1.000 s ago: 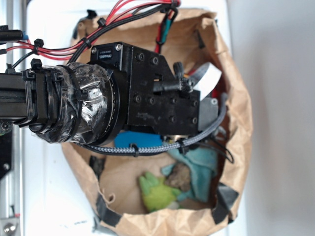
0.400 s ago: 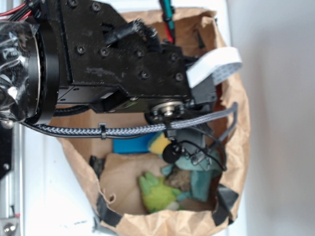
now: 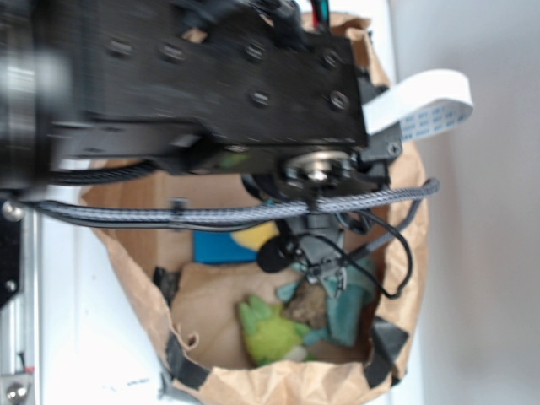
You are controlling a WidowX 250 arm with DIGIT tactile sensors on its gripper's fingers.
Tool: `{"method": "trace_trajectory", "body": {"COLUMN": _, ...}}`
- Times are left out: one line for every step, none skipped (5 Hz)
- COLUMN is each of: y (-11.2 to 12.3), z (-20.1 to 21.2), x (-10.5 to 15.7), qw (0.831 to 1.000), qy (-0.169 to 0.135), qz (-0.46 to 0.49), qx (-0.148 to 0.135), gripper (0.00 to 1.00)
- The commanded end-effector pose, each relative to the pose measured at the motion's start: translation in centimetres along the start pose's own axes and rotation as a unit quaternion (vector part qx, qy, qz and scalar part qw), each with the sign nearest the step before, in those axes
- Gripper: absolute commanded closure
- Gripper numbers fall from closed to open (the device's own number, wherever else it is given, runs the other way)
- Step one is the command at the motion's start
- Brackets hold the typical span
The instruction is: Grab the green sponge.
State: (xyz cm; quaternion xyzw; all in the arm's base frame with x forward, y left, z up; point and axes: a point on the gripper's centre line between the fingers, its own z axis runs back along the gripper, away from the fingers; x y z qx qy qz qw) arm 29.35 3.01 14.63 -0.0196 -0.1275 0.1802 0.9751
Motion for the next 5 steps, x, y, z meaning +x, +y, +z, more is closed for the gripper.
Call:
{"method": "trace_trajectory", "body": {"y": 1.0, "z": 5.8, "x": -0.4, "qw": 0.995, "qy": -0.041, "qz": -0.095, "qx": -0.008, "gripper": 1.0}}
{"method": "trace_trajectory", "body": {"y": 1.3, "z": 7.9, "x": -0.2, "qw": 0.992, "qy": -0.034, "qz": -0.123, "qx": -0.004, "gripper": 1.0}}
{"method": "trace_trajectory", "body": {"y": 1.4, "z": 8.2, "x": 0.4, "qw": 0.992, "qy": -0.033, "qz": -0.124, "qx": -0.002, "gripper": 1.0}}
{"method": "trace_trajectory", "body": {"y": 1.0, "z": 7.2, "x": 0.9, "qw": 0.992, "qy": -0.035, "qz": -0.117, "qx": 0.014, "gripper": 1.0}}
{"method": "trace_trajectory", "body": {"y": 0.8, "z": 6.6, "x": 0.6, "qw": 0.993, "qy": -0.058, "qz": -0.105, "qx": 0.008, "gripper": 1.0}}
